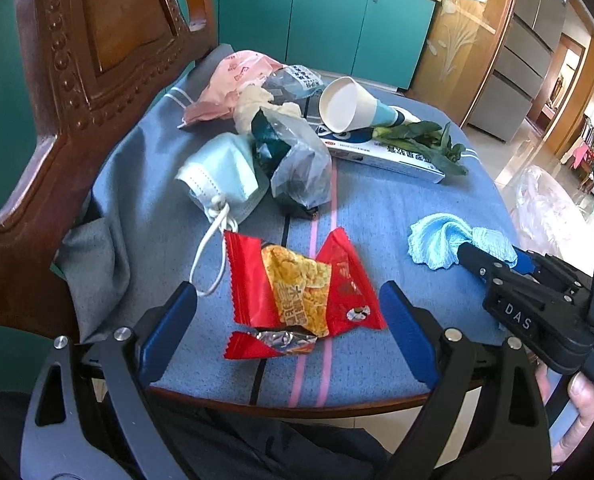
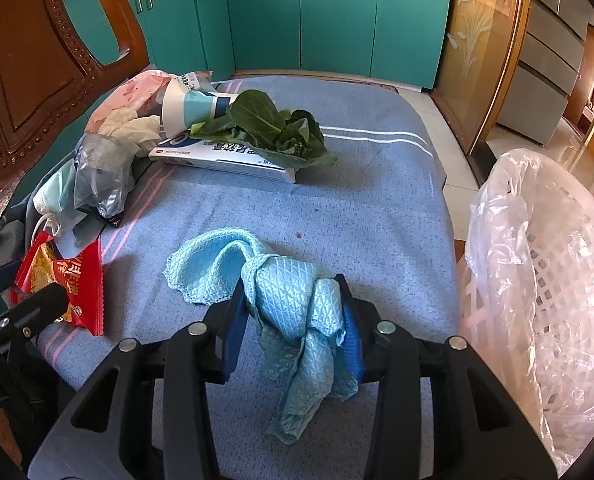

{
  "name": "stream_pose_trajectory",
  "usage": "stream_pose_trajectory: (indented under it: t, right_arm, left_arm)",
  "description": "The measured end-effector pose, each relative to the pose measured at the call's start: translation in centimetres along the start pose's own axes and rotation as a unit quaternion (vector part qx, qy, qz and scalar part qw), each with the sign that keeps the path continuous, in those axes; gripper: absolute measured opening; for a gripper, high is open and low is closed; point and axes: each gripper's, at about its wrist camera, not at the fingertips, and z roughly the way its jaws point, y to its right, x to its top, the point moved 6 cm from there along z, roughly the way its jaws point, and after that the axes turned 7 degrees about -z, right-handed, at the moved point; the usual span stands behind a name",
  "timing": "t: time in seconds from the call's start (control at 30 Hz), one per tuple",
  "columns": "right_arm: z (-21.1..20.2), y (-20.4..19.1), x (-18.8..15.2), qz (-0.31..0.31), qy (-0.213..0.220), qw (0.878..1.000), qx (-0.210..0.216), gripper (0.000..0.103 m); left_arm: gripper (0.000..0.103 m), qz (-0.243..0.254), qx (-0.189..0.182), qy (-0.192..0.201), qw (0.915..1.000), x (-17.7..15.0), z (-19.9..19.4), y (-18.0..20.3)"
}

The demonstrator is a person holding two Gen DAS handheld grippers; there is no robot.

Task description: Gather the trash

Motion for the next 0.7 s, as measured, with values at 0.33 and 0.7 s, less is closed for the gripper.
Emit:
stream_pose_trajectory:
  t: [0.33, 0.7]
  right_arm:
    - [-0.2, 0.2, 0.3, -0.002, 0.013, 1.000, -0.006, 0.055]
    - [-0.2, -0.2, 0.0, -0.017, 0.015, 1.000, -0.007, 0.054]
  left_arm:
    - [0.093, 0.006, -0.005, -0.012, 0.9999, -0.6, 0.4, 0.4]
    - [0.071, 0.041, 0.008, -0.015, 0.9990, -1.3, 0.6, 1.2]
